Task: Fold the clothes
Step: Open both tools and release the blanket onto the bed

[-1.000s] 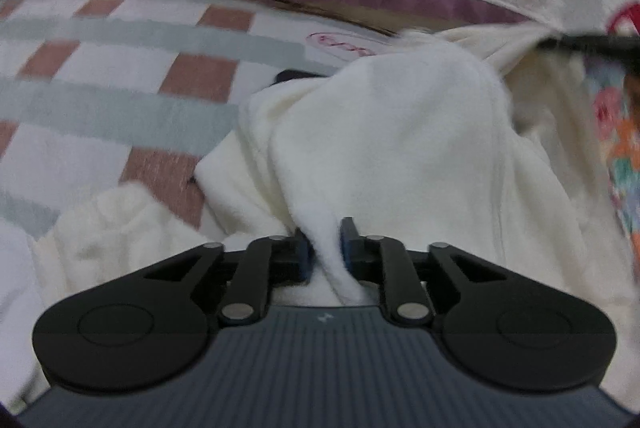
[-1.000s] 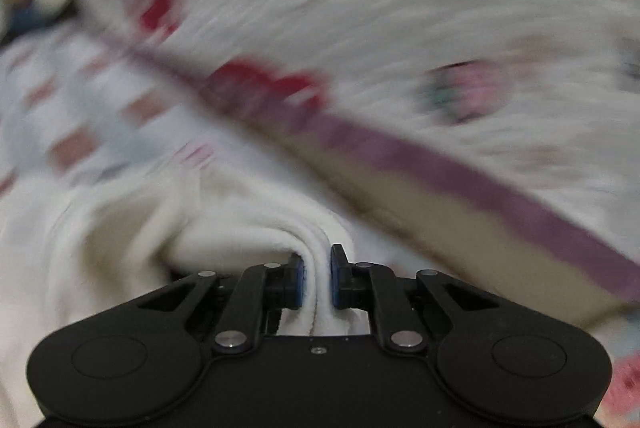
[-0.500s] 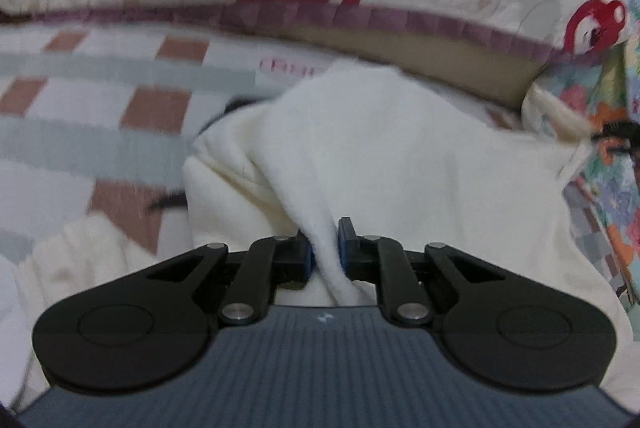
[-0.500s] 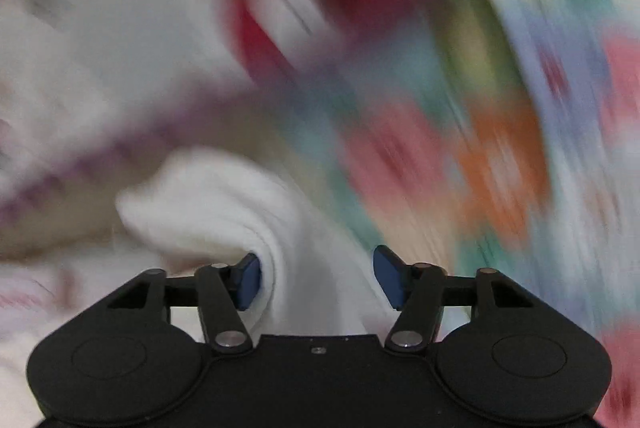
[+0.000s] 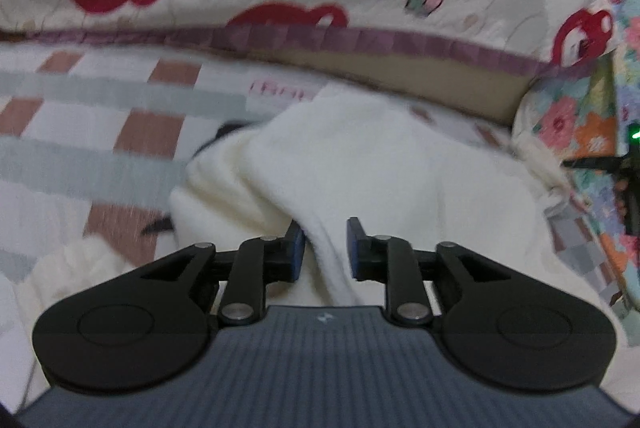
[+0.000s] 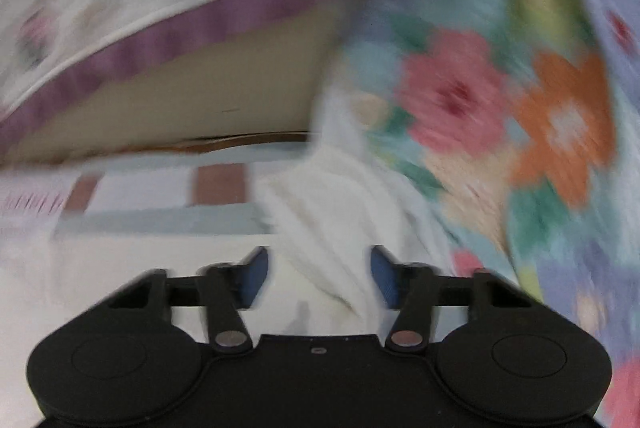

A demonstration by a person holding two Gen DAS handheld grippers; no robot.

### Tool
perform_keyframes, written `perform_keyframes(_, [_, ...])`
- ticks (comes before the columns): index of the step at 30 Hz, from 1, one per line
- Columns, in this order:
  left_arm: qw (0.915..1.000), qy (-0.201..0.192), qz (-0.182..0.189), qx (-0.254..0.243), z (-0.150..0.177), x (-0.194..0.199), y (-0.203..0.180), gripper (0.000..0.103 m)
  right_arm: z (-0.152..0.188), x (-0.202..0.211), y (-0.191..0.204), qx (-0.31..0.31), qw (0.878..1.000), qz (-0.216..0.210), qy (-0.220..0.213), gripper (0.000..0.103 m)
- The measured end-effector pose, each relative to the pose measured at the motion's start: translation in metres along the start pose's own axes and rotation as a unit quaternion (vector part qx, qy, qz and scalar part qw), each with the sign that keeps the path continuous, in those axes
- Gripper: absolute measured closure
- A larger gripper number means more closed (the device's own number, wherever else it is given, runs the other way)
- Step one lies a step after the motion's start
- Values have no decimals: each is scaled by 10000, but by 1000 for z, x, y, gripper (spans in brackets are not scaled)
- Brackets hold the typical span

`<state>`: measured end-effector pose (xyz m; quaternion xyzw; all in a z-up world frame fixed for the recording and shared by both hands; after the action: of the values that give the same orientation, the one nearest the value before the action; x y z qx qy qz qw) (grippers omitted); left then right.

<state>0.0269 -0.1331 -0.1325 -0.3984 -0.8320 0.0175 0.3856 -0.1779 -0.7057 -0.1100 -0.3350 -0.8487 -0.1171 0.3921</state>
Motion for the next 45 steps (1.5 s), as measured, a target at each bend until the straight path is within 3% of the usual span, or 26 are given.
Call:
perform_keyframes(1, [10000, -56, 35, -58, -7, 4, -6, 74, 0, -2, 8, 296, 9994, -147, 73, 102])
perform_keyframes(5, [9993, 53, -44, -378, -36, 0, -25, 61, -9, -17, 18, 1075, 9940, 139, 177, 100])
perform_keyframes(7, [9988, 166, -6, -457, -54, -10, -32, 57, -15, -26, 19, 1360, 9901, 273, 197, 87])
perform_keyframes(9, [9982, 226, -11, -563, -70, -20, -36, 55, -17, -38, 22, 1495, 9879, 184, 374, 41])
perform_keyframes(10, [9977, 249, -34, -632, -79, -27, -38, 52, -15, -46, 23, 1557, 9864, 165, 502, 37])
perform_keyframes(14, [9972, 172, -252, -690, -99, -54, -36, 47, -1, -74, 23, 1842, 9777, 590, 820, 38])
perform_keyframes(15, [9978, 215, -279, -561, -101, -62, -33, 47, 1, -79, 20, 1840, 9768, 658, 871, 52])
perform_keyframes(16, [9985, 276, -279, -368, -100, -70, -29, 47, 3, -83, 16, 1834, 9763, 718, 897, 78])
perform_keyframes(17, [9990, 310, -259, -211, -97, -74, -26, 47, -2, -78, 13, 1803, 9776, 733, 797, 97])
perform_keyframes(18, [9992, 303, -253, -111, -95, -76, -24, 47, -9, -72, 9, 1762, 9792, 770, 646, 97])
perform_keyframes(21, [9991, 293, -297, -97, -83, -76, -21, 47, -56, -17, -16, 1319, 9825, 1180, -579, 97])
perform_keyframes(24, [9979, 395, -481, -202, -68, -74, -13, 47, -89, 44, -63, 691, 9735, 1553, -1529, 97])
perform_keyframes(26, [9972, 455, -562, -205, -61, -69, -6, 47, -87, 71, -107, 143, 9676, 1783, -1780, 90])
perform_keyframes(27, [9969, 484, -587, -193, -59, -65, -3, 47, -73, 72, -129, -154, 9676, 1940, -1611, 66])
perform_keyframes(29, [9964, 541, -636, -170, -55, -59, 3, 47, -45, 74, -172, -713, 9636, 2250, -1253, 41])
perform_keyframes(31, [9958, 598, -685, -147, -50, -52, 10, 47, -9, 68, -196, -874, 9592, 2589, -732, 41])
perform_keyframes(34, [9947, 684, -758, -112, -44, -42, 20, 47, 28, 59, -207, -834, 9570, 2774, -127, 41])
perform_keyframes(36, [9946, 622, -831, 62, -43, -32, 27, 47, 33, 59, -200, -825, 9619, 2601, -174, 41])
perform_keyframes(39, [9929, 497, -993, 416, -39, -12, 43, 47, 24, 51, -168, -587, 9773, 2013, -291, 41])
perform_keyframes(42, [9881, 421, -1282, 738, -19, 11, 67, 44, 0, 43, -113, -198, 9900, 1313, -465, 41])
perform_keyframes(45, [9787, 605, -1571, 1176, 4, 24, 101, 44, -26, 37, -40, 154, 9967, 521, -611, 41])
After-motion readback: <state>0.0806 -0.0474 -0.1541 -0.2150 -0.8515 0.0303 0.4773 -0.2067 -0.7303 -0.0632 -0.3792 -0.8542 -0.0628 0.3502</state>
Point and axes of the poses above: each gripper's, at about its wrist camera, not at the fingertips, and x roughly against the way its jaws point, y to its left, z to its underside, the point moved 8 cm from there along -x, roughly the way its jaws point, and after that the axes turned 1 degree about y, right-handed, at the moved point
